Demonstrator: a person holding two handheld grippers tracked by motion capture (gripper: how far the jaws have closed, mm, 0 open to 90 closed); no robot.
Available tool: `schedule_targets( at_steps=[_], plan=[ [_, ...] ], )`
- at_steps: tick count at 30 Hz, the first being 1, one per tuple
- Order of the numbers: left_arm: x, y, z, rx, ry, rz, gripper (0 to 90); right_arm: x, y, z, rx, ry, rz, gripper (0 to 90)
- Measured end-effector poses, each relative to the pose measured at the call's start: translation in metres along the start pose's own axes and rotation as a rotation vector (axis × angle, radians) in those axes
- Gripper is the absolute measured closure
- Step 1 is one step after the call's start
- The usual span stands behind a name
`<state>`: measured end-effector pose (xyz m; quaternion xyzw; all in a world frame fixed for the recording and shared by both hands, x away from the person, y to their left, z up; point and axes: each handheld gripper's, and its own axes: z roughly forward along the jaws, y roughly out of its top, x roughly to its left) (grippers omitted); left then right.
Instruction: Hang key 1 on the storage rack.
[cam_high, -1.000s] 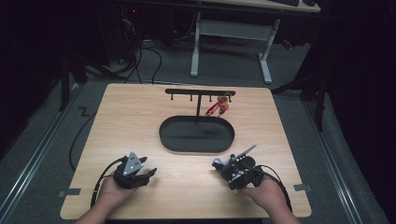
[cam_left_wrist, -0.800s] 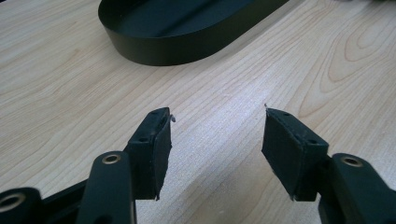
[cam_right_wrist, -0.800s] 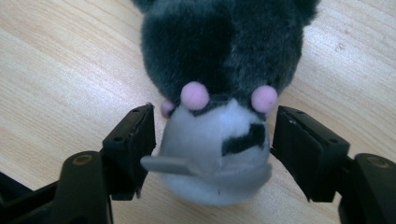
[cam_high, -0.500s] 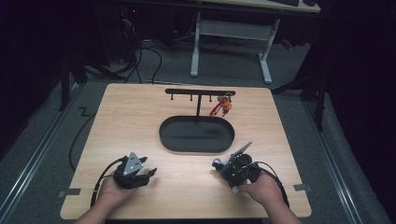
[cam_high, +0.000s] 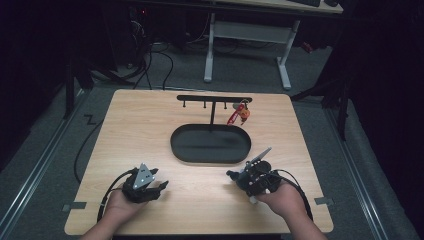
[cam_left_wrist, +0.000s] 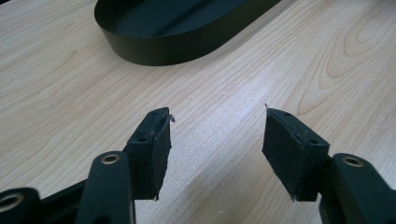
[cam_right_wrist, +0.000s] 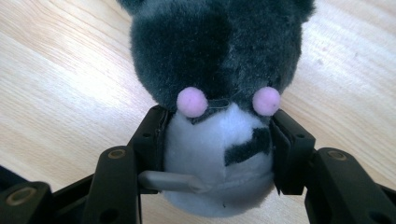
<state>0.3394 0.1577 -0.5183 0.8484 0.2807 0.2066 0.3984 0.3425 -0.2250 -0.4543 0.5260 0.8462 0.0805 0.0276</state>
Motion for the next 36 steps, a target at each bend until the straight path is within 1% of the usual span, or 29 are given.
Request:
schedule_targets(
  at_steps=[1,3,4,5,6,8,10,11,13,14,17,21,24,26,28,29,32,33,34,36],
  plan=[
    [0.000,0.000,0.000,0.001,0.000,0.003,41.9,0.000,0.000,0.000,0.000,0.000,0.000,47.5],
    [-0.001,-0.001,-0.002,-0.004,0.005,0.007,41.8,0.000,0.002,-0.005,-0.001,0.002,0.002,47.5],
    [0.000,-0.001,-0.003,-0.006,0.004,0.005,41.8,0.000,0.003,-0.008,-0.003,-0.003,-0.007,47.5],
    [0.000,-0.001,-0.003,-0.008,0.004,0.003,41.7,0.001,0.005,-0.010,-0.002,-0.008,0.005,47.5],
    [0.001,-0.001,-0.003,-0.008,0.004,0.002,41.6,0.000,0.006,-0.013,-0.006,-0.015,-0.007,47.6],
    [0.002,-0.001,-0.003,-0.008,0.003,-0.004,40.7,0.000,0.010,-0.018,-0.012,-0.018,-0.013,47.7],
    [0.002,-0.001,-0.002,-0.005,0.002,-0.001,39.9,0.000,0.014,-0.025,-0.020,-0.016,-0.004,47.9],
    [0.002,-0.001,-0.002,-0.008,0.004,0.003,39.9,0.000,0.014,-0.025,-0.020,-0.016,-0.004,47.9],
    [0.001,-0.001,-0.003,-0.011,0.000,0.007,39.7,0.001,0.017,-0.029,-0.021,-0.017,0.014,47.9],
    [0.001,-0.001,-0.003,-0.011,0.000,0.009,39.3,0.001,0.018,-0.030,-0.027,-0.018,0.005,47.8],
    [0.001,0.000,-0.004,-0.020,-0.003,0.009,38.2,0.002,0.022,-0.032,-0.017,-0.016,0.002,47.8],
    [0.001,-0.001,-0.003,-0.013,-0.003,0.009,35.1,0.004,0.028,-0.036,-0.026,-0.016,0.001,47.8],
    [-0.001,-0.001,-0.004,-0.016,0.010,0.013,31.8,0.004,0.033,-0.039,-0.034,-0.019,0.005,47.7],
    [-0.001,-0.002,-0.004,-0.014,0.013,0.007,29.7,0.003,0.035,-0.041,-0.040,-0.018,0.004,47.7],
    [0.000,-0.002,-0.005,-0.013,0.015,0.005,27.8,0.003,0.037,-0.043,-0.044,-0.015,0.014,47.8],
    [0.000,-0.003,-0.006,-0.020,0.018,-0.003,26.8,0.002,0.040,-0.046,-0.047,-0.019,0.011,47.8],
    [0.002,-0.004,-0.006,-0.023,0.016,-0.017,26.2,0.002,0.042,-0.050,-0.056,-0.022,0.007,47.8],
    [0.002,-0.003,-0.006,-0.023,0.015,-0.020,25.5,0.003,0.043,-0.052,-0.059,-0.018,0.016,47.8],
    [0.002,-0.003,-0.006,-0.024,0.015,-0.022,24.4,0.003,0.045,-0.054,-0.058,-0.018,0.000,47.8],
    [0.001,-0.003,-0.007,-0.025,0.015,-0.019,23.2,0.004,0.047,-0.058,-0.068,-0.021,-0.001,47.8]
  ],
)
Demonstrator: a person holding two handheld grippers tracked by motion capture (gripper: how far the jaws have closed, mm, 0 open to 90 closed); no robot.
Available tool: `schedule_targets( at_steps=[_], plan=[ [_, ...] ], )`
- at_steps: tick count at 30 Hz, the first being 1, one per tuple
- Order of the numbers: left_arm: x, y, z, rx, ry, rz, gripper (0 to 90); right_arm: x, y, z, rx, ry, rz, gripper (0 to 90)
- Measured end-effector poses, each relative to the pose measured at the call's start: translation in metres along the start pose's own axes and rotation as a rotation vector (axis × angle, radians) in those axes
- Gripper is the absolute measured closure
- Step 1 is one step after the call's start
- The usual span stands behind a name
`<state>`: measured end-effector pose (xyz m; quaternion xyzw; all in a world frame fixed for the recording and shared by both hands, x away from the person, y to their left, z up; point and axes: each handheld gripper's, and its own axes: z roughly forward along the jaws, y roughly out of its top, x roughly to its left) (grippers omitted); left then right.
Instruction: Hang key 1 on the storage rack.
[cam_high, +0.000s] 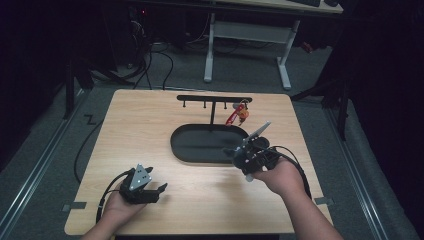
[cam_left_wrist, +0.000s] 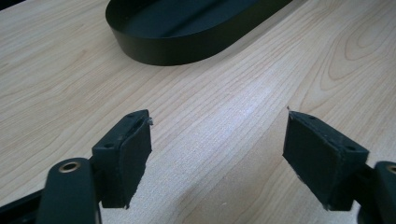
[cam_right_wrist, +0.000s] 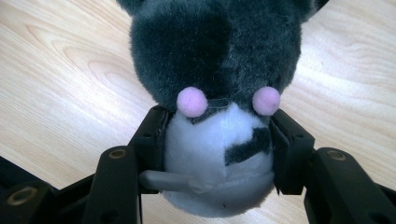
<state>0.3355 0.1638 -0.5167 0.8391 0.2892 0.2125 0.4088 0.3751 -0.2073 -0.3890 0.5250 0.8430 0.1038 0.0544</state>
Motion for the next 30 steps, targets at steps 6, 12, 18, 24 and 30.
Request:
schedule_targets(
  at_steps=[6,12,18,24,30],
  plan=[
    [0.000,0.000,0.002,0.013,0.001,0.005,19.4,0.002,0.009,-0.010,-0.002,-0.010,-0.012,47.7],
    [0.001,0.001,0.003,0.005,0.003,-0.004,16.8,0.002,0.019,-0.019,-0.013,-0.008,-0.010,47.8],
    [0.000,0.002,0.004,0.006,-0.003,0.004,16.6,0.002,0.028,-0.028,-0.021,-0.012,-0.006,47.8],
    [0.000,0.002,0.005,0.015,-0.009,0.008,16.7,0.002,0.039,-0.036,-0.018,-0.007,-0.015,47.8],
    [0.001,0.003,0.005,0.009,-0.014,0.009,16.8,0.002,0.049,-0.042,-0.033,-0.011,-0.020,47.8]
  ],
)
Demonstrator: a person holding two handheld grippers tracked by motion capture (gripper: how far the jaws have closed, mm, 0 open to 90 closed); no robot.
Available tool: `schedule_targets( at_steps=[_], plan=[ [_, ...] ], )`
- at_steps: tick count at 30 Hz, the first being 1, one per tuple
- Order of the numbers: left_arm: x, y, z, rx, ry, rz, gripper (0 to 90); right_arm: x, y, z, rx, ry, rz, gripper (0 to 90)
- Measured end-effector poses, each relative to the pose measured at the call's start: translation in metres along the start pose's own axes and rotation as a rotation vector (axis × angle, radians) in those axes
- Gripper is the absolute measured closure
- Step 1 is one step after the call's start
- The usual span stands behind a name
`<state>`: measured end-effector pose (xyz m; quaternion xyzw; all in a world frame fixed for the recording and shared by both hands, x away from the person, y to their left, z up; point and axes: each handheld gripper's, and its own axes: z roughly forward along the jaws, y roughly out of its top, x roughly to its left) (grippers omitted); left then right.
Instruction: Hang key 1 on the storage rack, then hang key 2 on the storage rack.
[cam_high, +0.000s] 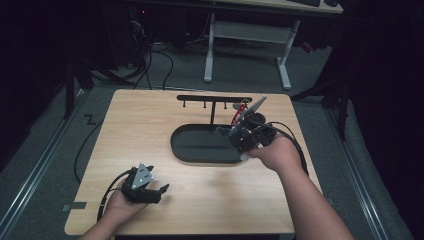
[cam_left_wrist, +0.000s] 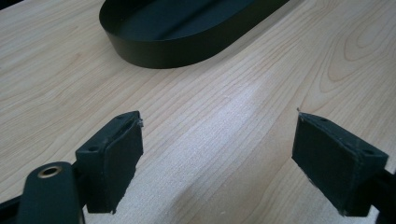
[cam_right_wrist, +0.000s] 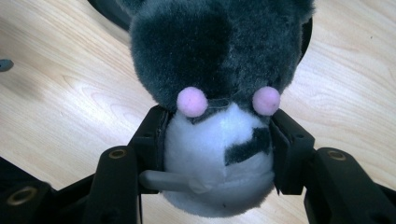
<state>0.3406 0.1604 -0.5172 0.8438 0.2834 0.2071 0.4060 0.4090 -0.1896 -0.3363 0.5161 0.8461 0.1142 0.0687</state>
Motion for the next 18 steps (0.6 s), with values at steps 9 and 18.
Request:
schedule_targets(
  at_steps=[9,18],
  plan=[
    [0.007,-0.007,-0.006,0.000,0.005,-0.020,16.9,-0.002,0.011,-0.002,-0.007,0.008,0.016,47.8],
    [0.005,-0.006,-0.005,0.006,0.004,-0.012,17.2,-0.007,0.035,-0.015,-0.015,0.002,0.016,47.8]
  ],
)
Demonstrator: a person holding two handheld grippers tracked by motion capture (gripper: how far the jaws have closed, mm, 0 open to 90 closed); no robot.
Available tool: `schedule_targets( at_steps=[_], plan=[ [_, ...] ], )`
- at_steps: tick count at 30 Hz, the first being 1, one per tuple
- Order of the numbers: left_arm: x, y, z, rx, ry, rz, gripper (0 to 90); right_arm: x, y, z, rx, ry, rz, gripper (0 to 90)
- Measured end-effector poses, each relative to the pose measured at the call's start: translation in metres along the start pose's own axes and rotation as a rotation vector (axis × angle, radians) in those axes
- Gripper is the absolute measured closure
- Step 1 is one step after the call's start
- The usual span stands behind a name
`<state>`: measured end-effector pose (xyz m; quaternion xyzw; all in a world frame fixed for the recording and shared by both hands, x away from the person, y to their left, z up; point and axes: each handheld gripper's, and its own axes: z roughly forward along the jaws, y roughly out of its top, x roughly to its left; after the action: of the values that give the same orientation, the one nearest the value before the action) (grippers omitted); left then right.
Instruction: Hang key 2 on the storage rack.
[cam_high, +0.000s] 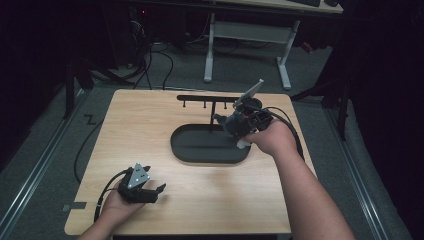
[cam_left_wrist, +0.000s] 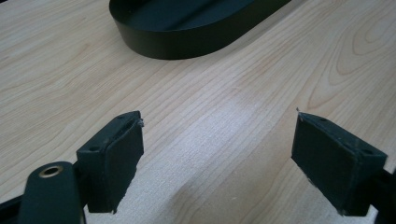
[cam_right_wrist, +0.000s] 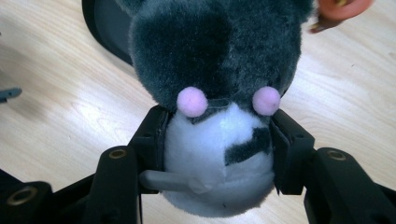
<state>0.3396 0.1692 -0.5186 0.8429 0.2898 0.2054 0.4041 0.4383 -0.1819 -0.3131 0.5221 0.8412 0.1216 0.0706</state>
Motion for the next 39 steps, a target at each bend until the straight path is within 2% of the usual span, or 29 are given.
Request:
schedule_targets(
  at_steps=[5,10,13,17,23,28,39],
  plan=[
    [0.000,0.000,-0.002,0.002,0.001,0.005,17.3,-0.006,0.011,-0.004,-0.013,-0.010,0.023,47.8],
    [-0.001,0.000,-0.002,0.002,-0.001,0.005,17.4,-0.008,0.018,-0.004,-0.024,-0.007,0.024,47.8],
    [-0.002,0.000,-0.001,0.009,-0.005,0.017,17.5,-0.009,0.022,-0.003,-0.032,-0.023,0.031,47.8],
    [-0.002,0.000,-0.001,0.010,-0.009,0.015,17.6,-0.015,0.023,-0.002,-0.042,-0.082,0.063,47.8],
    [-0.004,0.000,0.001,0.019,-0.023,0.021,17.6,-0.017,0.014,0.015,-0.004,-0.059,0.054,47.8],
    [-0.006,0.000,0.001,0.018,-0.027,0.028,17.7,-0.016,0.010,0.030,0.006,-0.043,0.058,47.6],
    [-0.009,-0.001,0.006,0.057,-0.054,0.045,18.0,-0.017,0.013,0.069,0.021,0.005,0.061,46.7]
  ],
)
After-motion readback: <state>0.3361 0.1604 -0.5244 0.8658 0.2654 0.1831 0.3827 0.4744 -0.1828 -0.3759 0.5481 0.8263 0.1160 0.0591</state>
